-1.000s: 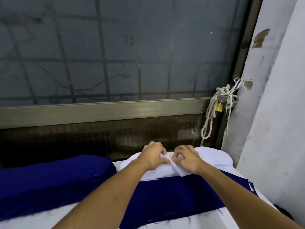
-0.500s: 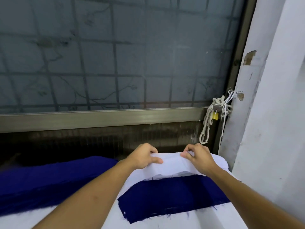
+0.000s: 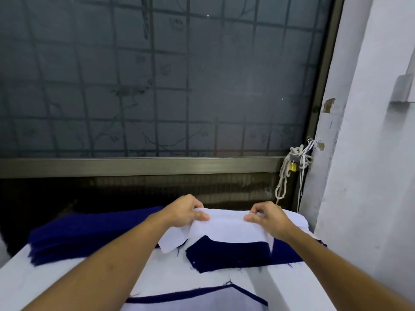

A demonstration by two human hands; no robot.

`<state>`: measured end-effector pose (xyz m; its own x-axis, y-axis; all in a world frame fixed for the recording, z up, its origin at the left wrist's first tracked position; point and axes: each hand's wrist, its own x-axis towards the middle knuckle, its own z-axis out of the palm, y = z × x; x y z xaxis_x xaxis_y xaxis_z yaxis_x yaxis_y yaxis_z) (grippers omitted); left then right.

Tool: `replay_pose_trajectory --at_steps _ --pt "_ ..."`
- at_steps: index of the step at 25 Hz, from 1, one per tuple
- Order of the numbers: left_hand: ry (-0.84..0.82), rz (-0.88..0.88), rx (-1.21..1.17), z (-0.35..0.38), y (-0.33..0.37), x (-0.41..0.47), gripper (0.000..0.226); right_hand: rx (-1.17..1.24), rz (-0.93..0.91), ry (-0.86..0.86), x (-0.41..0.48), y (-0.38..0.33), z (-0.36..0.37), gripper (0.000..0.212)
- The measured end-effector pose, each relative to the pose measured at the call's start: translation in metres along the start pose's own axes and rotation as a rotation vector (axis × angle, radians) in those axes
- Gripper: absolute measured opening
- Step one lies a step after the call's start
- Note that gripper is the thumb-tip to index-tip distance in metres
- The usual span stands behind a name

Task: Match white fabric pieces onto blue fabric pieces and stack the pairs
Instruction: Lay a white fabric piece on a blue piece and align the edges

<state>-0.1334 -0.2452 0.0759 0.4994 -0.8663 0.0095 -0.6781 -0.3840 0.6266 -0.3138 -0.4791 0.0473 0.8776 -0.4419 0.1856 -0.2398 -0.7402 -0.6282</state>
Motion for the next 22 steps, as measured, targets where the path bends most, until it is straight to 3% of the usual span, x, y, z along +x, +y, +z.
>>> replay_pose_trajectory --at_steps 6,12,17,22 --pt "-0.047 -0.110 0.009 -0.012 -0.029 -0.085 0.028 -0.047 0.001 -0.144 -0.040 -0.029 0.024 0.018" --pt "-0.076 -0.269 0.050 -0.022 -0.089 -0.181 0.045 -0.028 -0.002 -0.292 -0.082 -0.033 0.049 0.009" --pt "0.038 -0.364 -0.088 -0.011 -0.133 -0.242 0.046 -0.130 0.019 -0.300 -0.107 -0.023 0.065 0.012" --pt "0.258 -0.417 -0.193 0.013 -0.162 -0.277 0.055 -0.031 0.135 -0.215 -0.124 0.002 0.067 0.015"
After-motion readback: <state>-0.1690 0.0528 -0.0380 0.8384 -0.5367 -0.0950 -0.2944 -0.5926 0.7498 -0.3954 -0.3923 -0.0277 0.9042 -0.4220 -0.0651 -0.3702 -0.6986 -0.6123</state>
